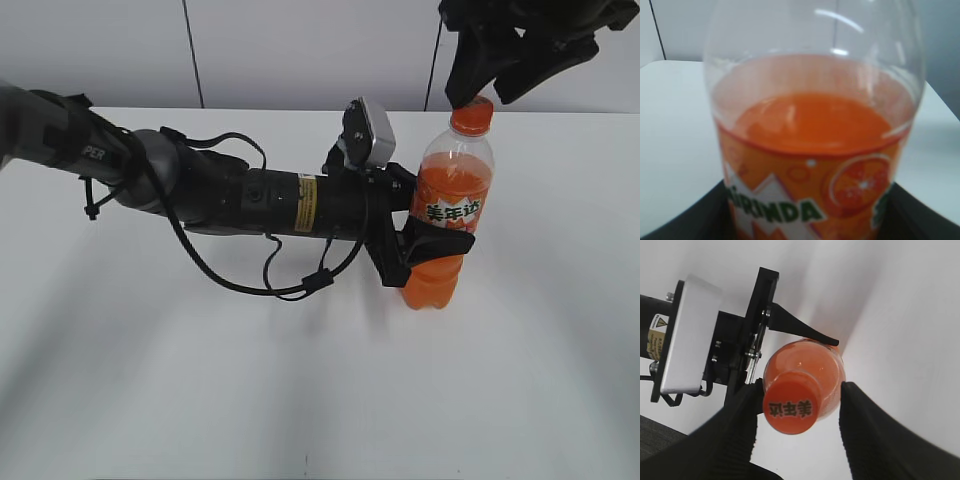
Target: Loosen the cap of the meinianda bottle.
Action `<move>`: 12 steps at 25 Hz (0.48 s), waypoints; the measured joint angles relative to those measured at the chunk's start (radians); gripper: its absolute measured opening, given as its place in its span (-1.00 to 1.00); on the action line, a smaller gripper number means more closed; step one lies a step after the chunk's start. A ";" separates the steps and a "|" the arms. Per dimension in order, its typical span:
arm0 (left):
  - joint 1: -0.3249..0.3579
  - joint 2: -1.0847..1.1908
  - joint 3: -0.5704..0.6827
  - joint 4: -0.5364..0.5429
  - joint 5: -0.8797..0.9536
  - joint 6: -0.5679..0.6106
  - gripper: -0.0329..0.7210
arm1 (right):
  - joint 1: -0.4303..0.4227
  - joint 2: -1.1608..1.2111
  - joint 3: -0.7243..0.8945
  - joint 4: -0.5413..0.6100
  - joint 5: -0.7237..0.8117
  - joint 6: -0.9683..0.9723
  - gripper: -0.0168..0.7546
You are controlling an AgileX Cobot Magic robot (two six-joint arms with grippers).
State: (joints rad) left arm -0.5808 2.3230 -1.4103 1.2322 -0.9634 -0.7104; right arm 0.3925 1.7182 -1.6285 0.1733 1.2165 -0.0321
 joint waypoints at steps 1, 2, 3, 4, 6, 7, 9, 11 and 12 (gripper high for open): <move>0.000 0.000 0.000 0.000 0.000 0.000 0.23 | 0.000 0.001 0.000 0.001 0.000 0.002 0.07; 0.000 0.000 0.000 0.000 0.000 0.000 0.23 | 0.000 0.001 0.000 0.001 0.000 0.002 0.07; 0.000 0.000 0.000 0.000 0.000 0.000 0.23 | 0.000 0.001 0.000 0.001 0.000 0.002 0.07; 0.000 0.000 0.000 0.000 0.000 0.000 0.23 | 0.000 0.001 0.000 0.001 0.000 0.002 0.07; 0.000 0.000 0.000 0.000 0.000 0.000 0.23 | 0.000 0.001 0.000 0.001 0.000 0.002 0.07; 0.000 0.000 0.000 0.000 0.000 0.000 0.23 | 0.000 0.001 0.000 0.001 0.000 0.002 0.07; 0.000 0.000 0.000 0.000 0.000 0.000 0.23 | 0.000 0.001 0.000 0.001 0.000 0.002 0.07; 0.000 0.000 0.000 0.000 0.000 0.000 0.22 | 0.000 0.001 0.000 0.001 0.000 0.002 0.07; 0.000 0.000 0.000 0.000 0.000 0.000 0.22 | 0.000 0.001 0.000 0.001 0.000 0.002 0.07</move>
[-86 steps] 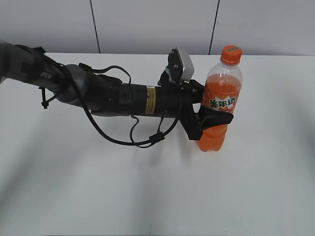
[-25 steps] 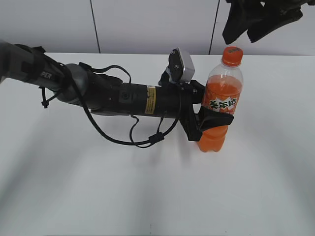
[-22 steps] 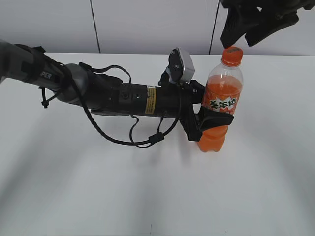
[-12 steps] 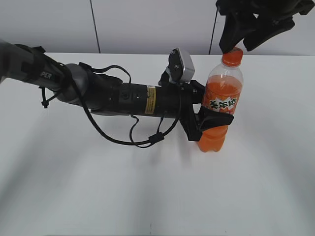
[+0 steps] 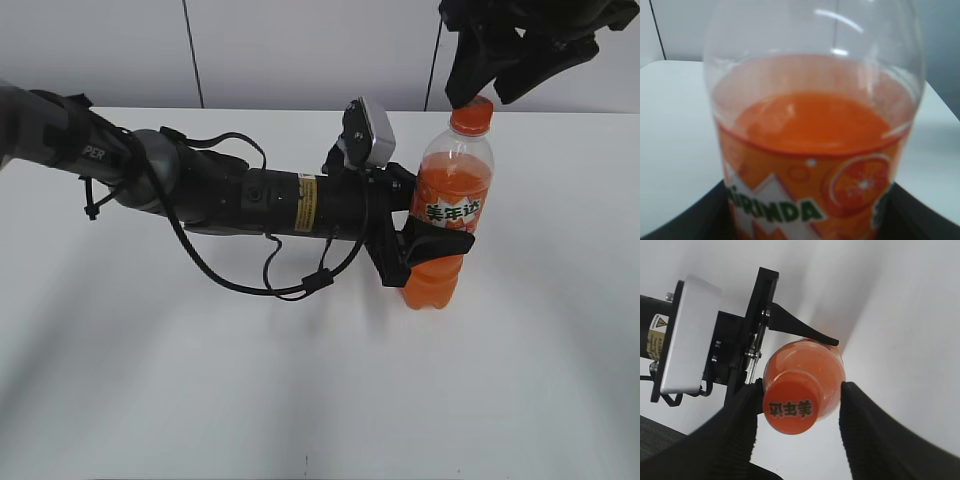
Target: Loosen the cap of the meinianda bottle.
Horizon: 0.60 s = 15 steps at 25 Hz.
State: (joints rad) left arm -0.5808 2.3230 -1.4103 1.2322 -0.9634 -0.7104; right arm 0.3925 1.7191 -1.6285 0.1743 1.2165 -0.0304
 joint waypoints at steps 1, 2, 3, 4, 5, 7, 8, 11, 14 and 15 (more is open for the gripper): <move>0.000 0.000 0.000 0.000 0.000 0.000 0.22 | 0.000 0.000 0.000 0.000 0.000 0.000 0.07; 0.000 0.000 0.000 0.000 0.000 0.000 0.22 | 0.000 0.000 0.000 0.000 0.000 0.000 0.07; 0.000 0.000 0.000 0.000 0.000 0.000 0.22 | 0.000 0.000 0.000 0.001 0.000 0.001 0.07; 0.000 0.000 0.000 0.000 0.000 0.000 0.22 | 0.000 0.002 0.000 0.001 0.000 0.001 0.07; 0.000 0.000 0.000 0.000 0.000 0.000 0.22 | 0.000 0.004 0.000 0.001 0.000 0.001 0.07; 0.000 0.000 0.000 0.000 0.000 0.000 0.22 | 0.000 0.009 0.001 0.001 0.000 0.001 0.07; 0.000 0.000 0.000 0.000 0.000 0.000 0.22 | 0.000 0.011 0.004 0.002 0.000 0.001 0.07; 0.000 0.000 0.000 0.000 0.000 0.000 0.22 | 0.000 0.012 0.016 0.003 0.000 0.001 0.07; 0.000 0.000 0.000 0.001 0.000 0.000 0.22 | 0.000 0.012 0.035 0.010 0.001 0.001 0.07; 0.000 0.000 0.000 0.001 0.000 0.000 0.22 | 0.000 0.012 0.036 0.015 0.001 0.001 0.07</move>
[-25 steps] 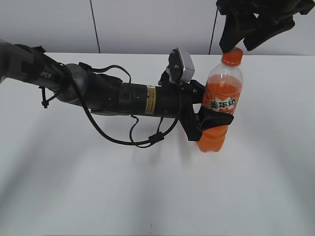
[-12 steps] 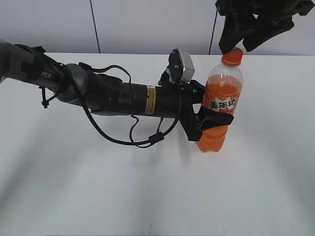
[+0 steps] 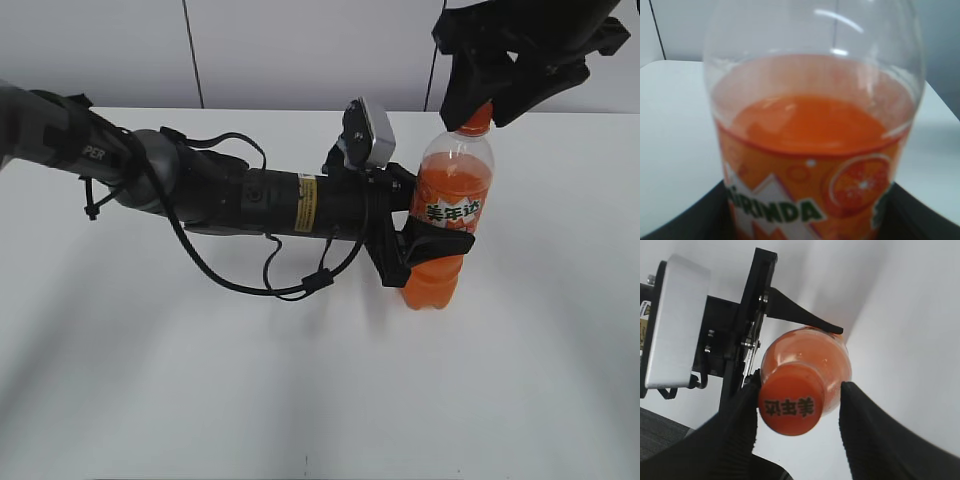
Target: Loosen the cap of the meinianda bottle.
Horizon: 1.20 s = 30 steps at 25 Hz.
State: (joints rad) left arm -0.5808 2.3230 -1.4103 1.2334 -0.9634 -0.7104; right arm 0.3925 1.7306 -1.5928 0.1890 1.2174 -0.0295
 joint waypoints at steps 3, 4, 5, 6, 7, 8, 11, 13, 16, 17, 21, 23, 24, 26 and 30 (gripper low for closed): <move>0.000 0.000 0.000 0.000 0.000 0.000 0.22 | 0.000 0.001 -0.001 0.024 0.000 0.000 0.07; 0.000 0.000 0.000 0.000 0.000 0.000 0.22 | 0.000 0.001 -0.002 0.029 0.000 0.000 0.07; 0.000 0.000 0.000 0.000 0.000 0.000 0.22 | 0.000 0.001 -0.002 0.032 0.000 0.000 0.07; 0.000 0.000 -0.001 0.000 0.000 0.000 0.22 | 0.000 0.001 -0.002 0.032 0.000 0.000 0.07; 0.000 0.000 -0.001 0.000 0.000 0.000 0.22 | 0.000 0.001 -0.002 0.032 0.000 0.000 0.07; 0.000 0.000 -0.001 0.000 0.000 0.000 0.22 | 0.000 0.001 -0.002 0.032 0.000 0.000 0.07; 0.000 0.000 -0.001 0.001 0.000 0.000 0.22 | 0.000 0.001 -0.002 0.024 0.000 0.000 0.04; 0.000 0.000 -0.001 0.001 0.000 0.000 0.22 | 0.000 0.001 -0.002 0.016 0.000 0.000 -0.05; 0.000 0.000 -0.001 0.001 0.000 -0.001 0.22 | 0.000 0.001 -0.002 0.009 0.000 0.000 -0.23; 0.000 0.000 -0.001 0.001 0.000 -0.001 0.22 | 0.000 0.001 -0.002 0.009 0.000 0.000 -0.23; 0.000 0.000 -0.001 0.001 0.000 -0.002 0.22 | 0.000 0.001 -0.003 0.004 0.000 0.000 -0.23; 0.000 0.000 -0.001 0.001 0.000 -0.003 0.22 | 0.001 0.001 -0.003 0.001 0.001 -0.008 -0.23; 0.000 0.000 -0.001 0.001 0.000 -0.003 0.22 | 0.001 0.001 -0.003 -0.001 0.001 -0.032 -0.23; 0.000 0.000 -0.001 0.001 0.000 -0.003 0.22 | 0.001 0.001 -0.003 -0.002 0.001 -0.105 -0.23; 0.000 0.000 -0.001 0.001 0.000 -0.003 0.22 | 0.001 0.001 -0.004 -0.003 0.000 -0.336 -0.25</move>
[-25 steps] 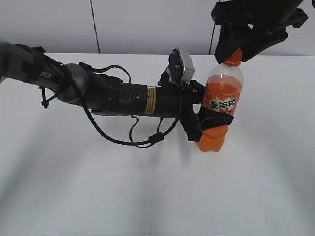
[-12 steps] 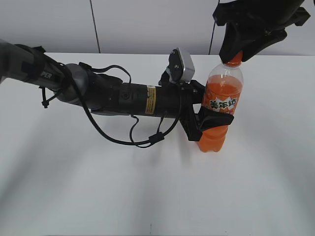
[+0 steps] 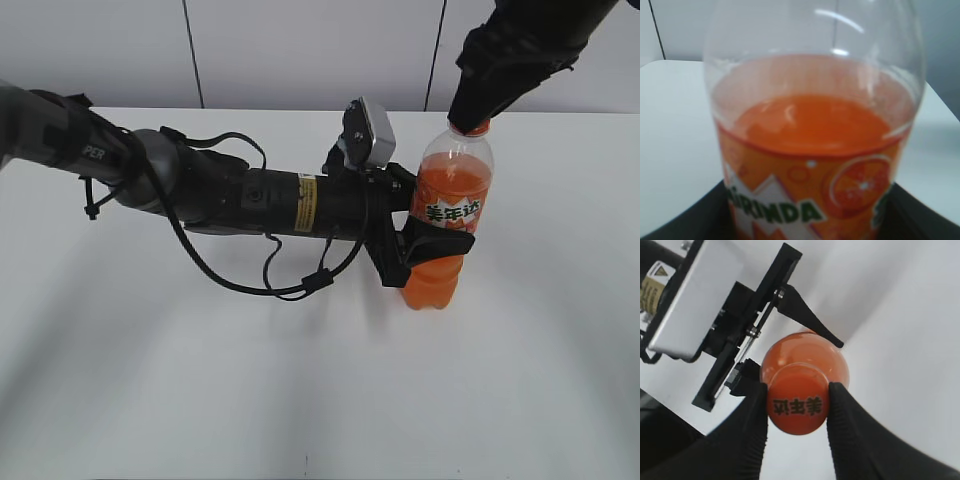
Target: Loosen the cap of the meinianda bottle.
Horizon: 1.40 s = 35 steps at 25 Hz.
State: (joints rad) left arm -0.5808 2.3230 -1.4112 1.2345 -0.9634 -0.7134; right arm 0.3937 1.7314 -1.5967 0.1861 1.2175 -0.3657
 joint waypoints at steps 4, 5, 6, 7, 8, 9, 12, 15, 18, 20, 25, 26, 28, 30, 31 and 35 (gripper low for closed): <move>0.000 0.000 0.000 0.002 -0.001 0.000 0.22 | 0.000 -0.002 0.000 -0.002 0.000 -0.286 -0.25; 0.000 0.000 0.000 0.002 -0.001 0.000 0.22 | 0.000 -0.002 0.000 -0.002 0.000 -0.362 -0.25; 0.000 0.000 0.000 0.003 -0.001 0.000 0.22 | 0.000 -0.002 0.000 -0.003 0.000 -0.437 -0.25; 0.000 0.000 0.000 0.003 -0.001 0.000 0.22 | 0.000 -0.002 0.000 -0.005 0.000 -0.501 -0.25; 0.000 0.000 0.000 0.004 -0.001 0.000 0.22 | 0.000 -0.003 0.000 -0.004 0.000 -0.583 -0.25; 0.000 0.000 0.000 0.004 -0.002 0.001 0.22 | 0.000 -0.003 0.000 -0.006 0.001 -0.670 -0.25; 0.000 0.000 0.000 0.006 -0.002 0.003 0.22 | 0.000 -0.004 -0.001 -0.006 0.002 -0.921 -0.25; 0.000 0.000 0.000 0.007 -0.003 0.006 0.22 | 0.000 -0.004 -0.001 -0.007 0.004 -1.103 -0.25; 0.000 0.000 0.000 0.007 -0.003 0.007 0.22 | 0.000 -0.005 -0.001 -0.010 0.005 -1.209 -0.25; 0.000 0.000 0.000 0.007 -0.003 0.008 0.22 | 0.000 -0.005 -0.002 -0.010 0.005 -1.263 -0.25; 0.000 0.000 0.000 0.007 -0.003 0.008 0.22 | 0.000 -0.005 -0.003 -0.010 0.005 -1.294 -0.25; 0.000 0.000 0.000 0.007 -0.003 0.008 0.22 | 0.000 -0.005 -0.003 -0.010 0.005 -1.288 -0.25; 0.000 0.000 0.000 0.007 -0.003 0.008 0.22 | 0.000 -0.006 -0.003 -0.009 0.005 -1.254 -0.23; 0.000 0.000 0.000 0.007 -0.003 0.007 0.22 | 0.000 -0.009 -0.003 -0.009 0.005 -1.189 -0.17; 0.000 0.000 0.000 0.006 -0.003 0.007 0.22 | 0.000 -0.010 -0.003 -0.009 0.005 -1.157 -0.10; 0.000 0.000 0.000 0.004 -0.003 0.003 0.22 | 0.000 -0.037 -0.003 -0.010 0.005 -1.083 0.32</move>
State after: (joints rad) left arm -0.5808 2.3230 -1.4112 1.2386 -0.9659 -0.7105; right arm 0.3937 1.6943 -1.6000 0.1758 1.2225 -1.4491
